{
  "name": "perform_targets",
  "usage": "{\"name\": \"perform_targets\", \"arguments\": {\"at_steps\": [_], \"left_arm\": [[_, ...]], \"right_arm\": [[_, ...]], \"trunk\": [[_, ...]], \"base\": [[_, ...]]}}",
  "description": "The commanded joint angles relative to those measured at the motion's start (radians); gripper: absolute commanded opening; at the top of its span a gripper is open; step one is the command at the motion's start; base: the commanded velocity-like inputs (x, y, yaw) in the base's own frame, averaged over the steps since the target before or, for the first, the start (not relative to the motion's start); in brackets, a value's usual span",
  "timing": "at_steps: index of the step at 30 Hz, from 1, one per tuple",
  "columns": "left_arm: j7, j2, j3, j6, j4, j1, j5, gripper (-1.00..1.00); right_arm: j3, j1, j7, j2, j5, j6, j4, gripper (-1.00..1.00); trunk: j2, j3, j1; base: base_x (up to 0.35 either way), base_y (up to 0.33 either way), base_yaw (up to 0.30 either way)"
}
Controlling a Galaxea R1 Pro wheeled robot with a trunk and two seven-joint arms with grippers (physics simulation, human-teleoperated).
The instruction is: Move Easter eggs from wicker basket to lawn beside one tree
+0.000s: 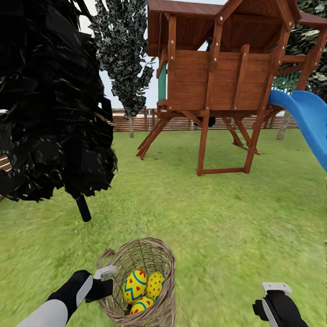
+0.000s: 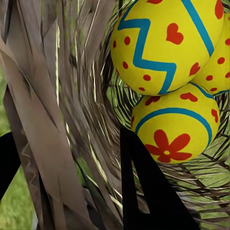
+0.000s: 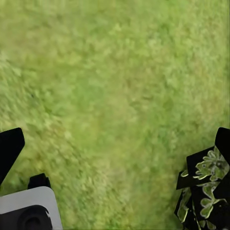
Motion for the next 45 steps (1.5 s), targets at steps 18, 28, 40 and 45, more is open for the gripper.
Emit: {"name": "perform_targets", "arguments": {"at_steps": [18,28,40,45], "left_arm": [[0.000,-0.003,0.007,0.007,-0.002,0.000,0.015,-1.00],[0.000,-0.004,0.007,0.007,-0.002,0.000,0.016,-1.00],[0.001,-0.014,0.007,0.007,0.004,0.000,0.017,-1.00],[0.000,-0.015,0.007,0.007,0.005,0.000,0.017,-1.00]], "right_arm": [[0.000,-0.001,-0.002,0.000,-0.003,0.003,0.000,1.00],[-0.008,0.000,-0.002,-0.003,-0.004,0.003,0.000,1.00],[-0.007,0.000,-0.002,0.003,0.000,0.003,0.000,1.00],[-0.007,-0.001,-0.002,0.005,0.000,0.002,0.000,1.00]], "trunk": [[-0.001,0.000,0.001],[-0.001,0.000,0.001],[-0.001,0.000,0.001],[-0.001,0.000,0.001]], "base": [[0.335,-0.087,-0.116],[0.335,-0.087,-0.001],[0.335,-0.087,0.000],[0.335,-0.087,0.000]]}}
